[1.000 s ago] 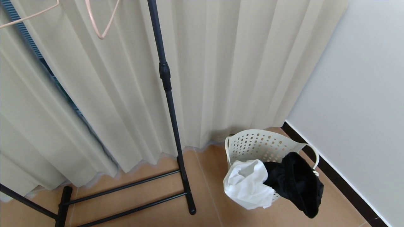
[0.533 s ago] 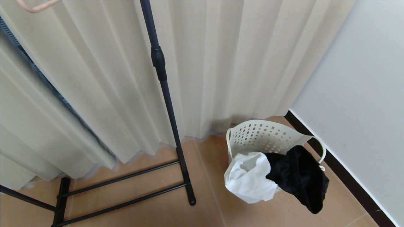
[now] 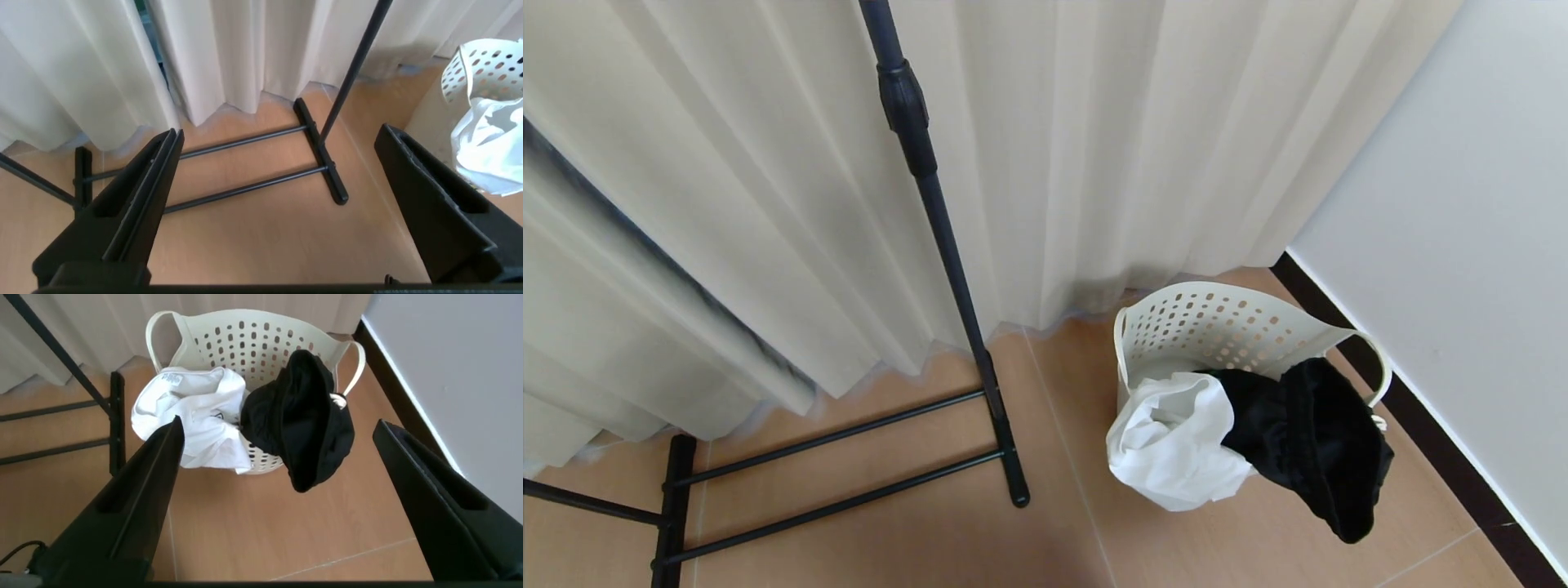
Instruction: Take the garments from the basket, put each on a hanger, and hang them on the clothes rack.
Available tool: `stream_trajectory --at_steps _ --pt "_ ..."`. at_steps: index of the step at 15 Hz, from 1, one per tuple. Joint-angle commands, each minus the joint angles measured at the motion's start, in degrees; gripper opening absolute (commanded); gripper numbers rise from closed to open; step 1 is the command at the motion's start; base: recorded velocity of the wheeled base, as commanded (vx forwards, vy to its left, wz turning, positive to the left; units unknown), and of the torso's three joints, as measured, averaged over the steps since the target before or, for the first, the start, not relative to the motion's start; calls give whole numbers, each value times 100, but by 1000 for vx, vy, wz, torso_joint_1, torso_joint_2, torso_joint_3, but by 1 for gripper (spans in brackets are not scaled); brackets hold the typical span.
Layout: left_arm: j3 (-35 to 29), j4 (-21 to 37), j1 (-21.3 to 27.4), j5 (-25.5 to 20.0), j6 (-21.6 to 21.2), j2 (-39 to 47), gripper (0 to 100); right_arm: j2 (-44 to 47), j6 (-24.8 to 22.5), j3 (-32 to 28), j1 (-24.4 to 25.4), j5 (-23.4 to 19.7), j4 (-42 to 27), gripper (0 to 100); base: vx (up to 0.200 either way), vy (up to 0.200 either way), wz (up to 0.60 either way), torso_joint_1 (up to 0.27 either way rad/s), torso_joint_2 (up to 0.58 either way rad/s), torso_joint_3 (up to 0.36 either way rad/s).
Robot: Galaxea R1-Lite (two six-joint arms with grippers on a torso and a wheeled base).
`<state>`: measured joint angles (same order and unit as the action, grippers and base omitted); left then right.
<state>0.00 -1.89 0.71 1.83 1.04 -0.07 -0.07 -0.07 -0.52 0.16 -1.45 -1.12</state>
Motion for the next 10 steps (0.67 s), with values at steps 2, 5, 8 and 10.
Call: stream_trajectory --at_steps 2,5,8,10 --pt "0 -4 0 2 11 7 100 7 7 0 2 -4 -2 100 0 0 0 2 5 -200" --pt "0 -4 0 11 19 7 100 825 -19 -9 134 -13 -28 100 0 0 0 1 7 -165" --pt "0 -4 0 11 19 7 100 3066 -28 -484 1153 -189 393 100 0 0 0 1 2 -22" --pt "0 -4 0 11 19 7 100 4639 -283 -1310 1566 -189 481 100 0 0 0 0 0 0"
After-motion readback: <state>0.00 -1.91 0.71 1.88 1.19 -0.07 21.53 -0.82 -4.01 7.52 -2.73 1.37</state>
